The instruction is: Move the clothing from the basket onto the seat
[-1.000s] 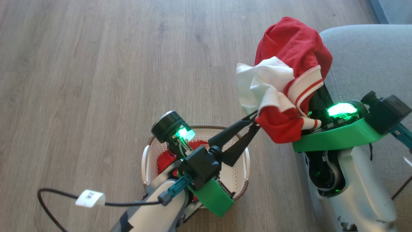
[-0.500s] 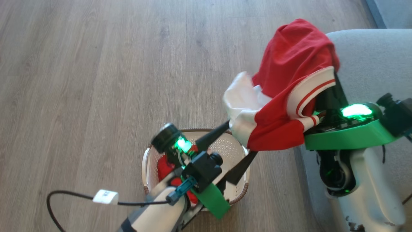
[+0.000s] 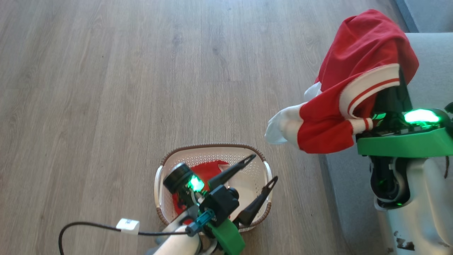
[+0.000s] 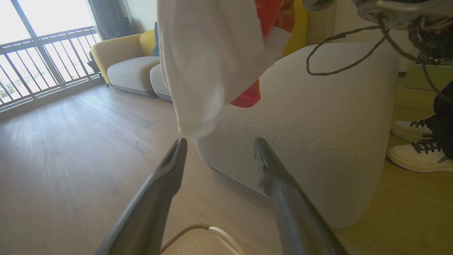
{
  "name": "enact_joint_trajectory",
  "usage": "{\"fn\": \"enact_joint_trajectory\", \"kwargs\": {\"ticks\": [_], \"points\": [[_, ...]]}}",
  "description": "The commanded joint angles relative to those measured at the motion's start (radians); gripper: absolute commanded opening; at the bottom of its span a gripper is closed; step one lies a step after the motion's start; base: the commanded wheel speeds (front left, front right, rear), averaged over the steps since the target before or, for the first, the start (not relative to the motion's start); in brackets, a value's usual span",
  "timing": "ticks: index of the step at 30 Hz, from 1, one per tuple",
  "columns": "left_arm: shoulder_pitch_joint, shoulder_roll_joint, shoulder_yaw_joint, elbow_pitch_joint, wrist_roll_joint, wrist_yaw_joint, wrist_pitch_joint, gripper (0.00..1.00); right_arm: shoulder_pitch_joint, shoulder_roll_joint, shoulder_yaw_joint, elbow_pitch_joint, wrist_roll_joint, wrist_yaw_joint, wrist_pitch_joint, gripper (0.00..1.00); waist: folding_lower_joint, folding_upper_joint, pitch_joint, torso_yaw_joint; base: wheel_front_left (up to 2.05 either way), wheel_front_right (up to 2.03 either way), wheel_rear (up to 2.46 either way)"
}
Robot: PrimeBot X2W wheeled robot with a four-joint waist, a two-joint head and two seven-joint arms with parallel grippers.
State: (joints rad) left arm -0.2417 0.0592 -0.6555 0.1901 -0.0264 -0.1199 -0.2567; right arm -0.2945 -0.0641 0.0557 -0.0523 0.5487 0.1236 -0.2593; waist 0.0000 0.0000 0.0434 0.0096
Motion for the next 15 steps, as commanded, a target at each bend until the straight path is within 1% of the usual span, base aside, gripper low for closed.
{"fn": "enact_joint_trajectory", "kwargs": {"ticks": [1,10,15], "points": [[-0.018,0.003,0.034,-0.024,0.004,0.000,-0.005,1.00,-0.040,0.014,0.010,-0.045,-0.012,0.007,-0.002,0.00,0.0000,0.0000,-0.001,-0.001,0.00,0.00,0.00],[0.012,0.003,0.054,0.003,0.003,0.005,-0.005,1.00,-0.043,0.010,-0.025,-0.058,-0.029,0.007,-0.002,0.00,0.0000,0.0000,-0.005,-0.005,0.00,0.00,0.00],[0.035,0.000,0.078,0.030,-0.018,0.004,-0.005,1.00,-0.035,0.003,-0.029,-0.063,-0.037,0.007,-0.002,0.00,0.0000,0.0000,-0.007,-0.011,0.00,0.00,0.00]]}}
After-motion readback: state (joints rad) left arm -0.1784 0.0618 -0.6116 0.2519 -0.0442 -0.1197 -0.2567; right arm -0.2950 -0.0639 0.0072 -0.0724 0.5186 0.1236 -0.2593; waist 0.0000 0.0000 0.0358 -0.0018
